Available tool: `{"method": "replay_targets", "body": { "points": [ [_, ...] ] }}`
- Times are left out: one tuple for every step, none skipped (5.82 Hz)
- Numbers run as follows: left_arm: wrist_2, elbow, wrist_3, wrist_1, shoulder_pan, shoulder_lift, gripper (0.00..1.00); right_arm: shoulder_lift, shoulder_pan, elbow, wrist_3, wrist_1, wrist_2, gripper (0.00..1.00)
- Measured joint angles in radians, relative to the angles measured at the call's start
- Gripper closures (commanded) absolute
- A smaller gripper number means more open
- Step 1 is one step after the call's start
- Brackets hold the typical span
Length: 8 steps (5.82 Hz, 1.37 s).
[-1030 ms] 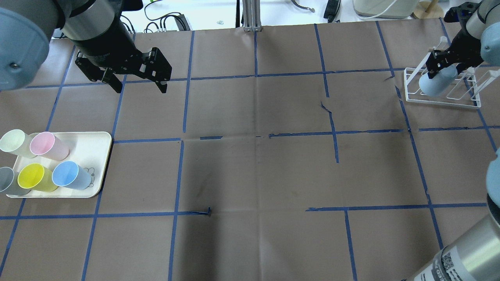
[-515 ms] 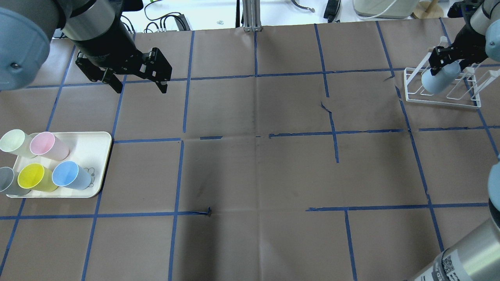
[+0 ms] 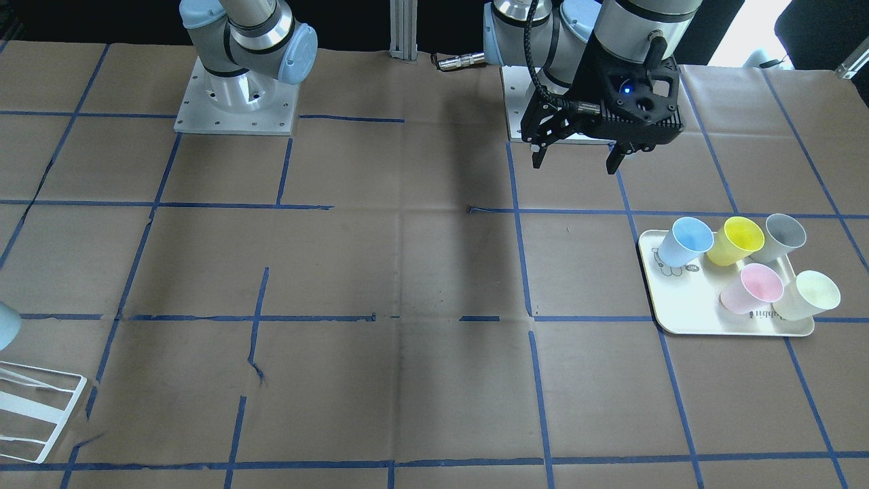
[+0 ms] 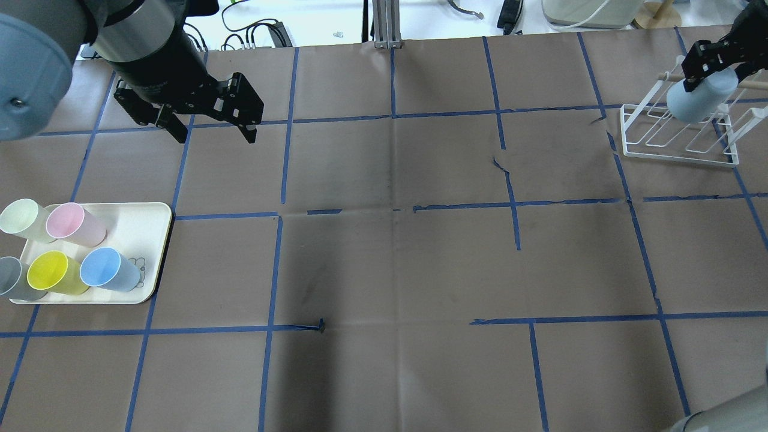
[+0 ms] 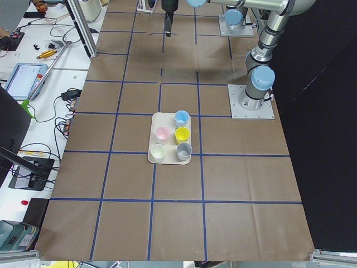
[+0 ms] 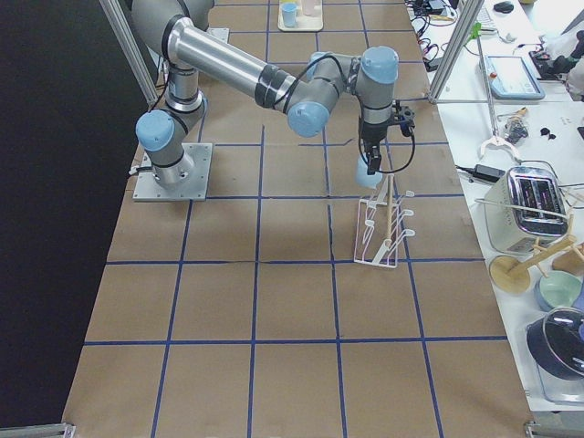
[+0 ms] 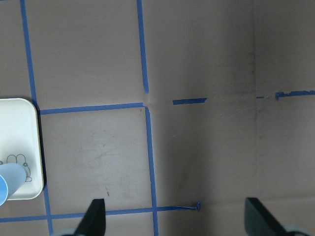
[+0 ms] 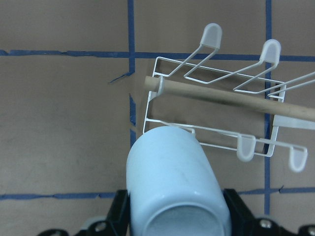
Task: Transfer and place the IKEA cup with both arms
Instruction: 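Lift the light blue cup off the rack with the right gripper toward the table center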
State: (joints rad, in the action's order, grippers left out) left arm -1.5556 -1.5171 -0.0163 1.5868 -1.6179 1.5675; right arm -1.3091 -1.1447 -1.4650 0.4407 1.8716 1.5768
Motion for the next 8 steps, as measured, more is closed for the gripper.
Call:
{"method": "replay_targets", "body": {
  "points": [
    [0.000, 0.000, 0.000, 0.000, 0.000, 0.001, 0.02, -0.061, -0.003, 0.001, 0.002, -0.091, -0.048, 0.50],
    [-0.001, 0.000, 0.003, -0.001, 0.000, 0.002, 0.02, -0.115, -0.003, 0.005, 0.002, -0.200, -0.148, 0.50],
    [-0.001, 0.000, 0.007, -0.001, 0.000, 0.004, 0.02, -0.152, -0.002, 0.008, 0.003, -0.334, -0.304, 0.50],
    [-0.001, 0.000, 0.009, -0.001, 0.000, 0.003, 0.02, -0.167, -0.003, 0.008, 0.005, -0.473, -0.493, 0.50],
    [-0.001, 0.000, 0.010, 0.000, 0.000, -0.001, 0.02, -0.167, -0.017, 0.004, 0.039, -0.601, -0.675, 0.50],
    [-0.001, -0.001, 0.008, 0.000, 0.000, -0.004, 0.02, -0.162, -0.043, -0.001, 0.102, -0.743, -0.837, 0.50],
    [0.005, -0.003, 0.004, 0.002, 0.000, -0.003, 0.02, -0.162, -0.079, -0.004, 0.145, -0.853, -0.973, 0.50],
    [0.072, -0.006, -0.008, 0.004, 0.006, 0.000, 0.02, -0.164, -0.130, -0.012, 0.160, -0.900, -1.096, 0.50]
  ]
}}
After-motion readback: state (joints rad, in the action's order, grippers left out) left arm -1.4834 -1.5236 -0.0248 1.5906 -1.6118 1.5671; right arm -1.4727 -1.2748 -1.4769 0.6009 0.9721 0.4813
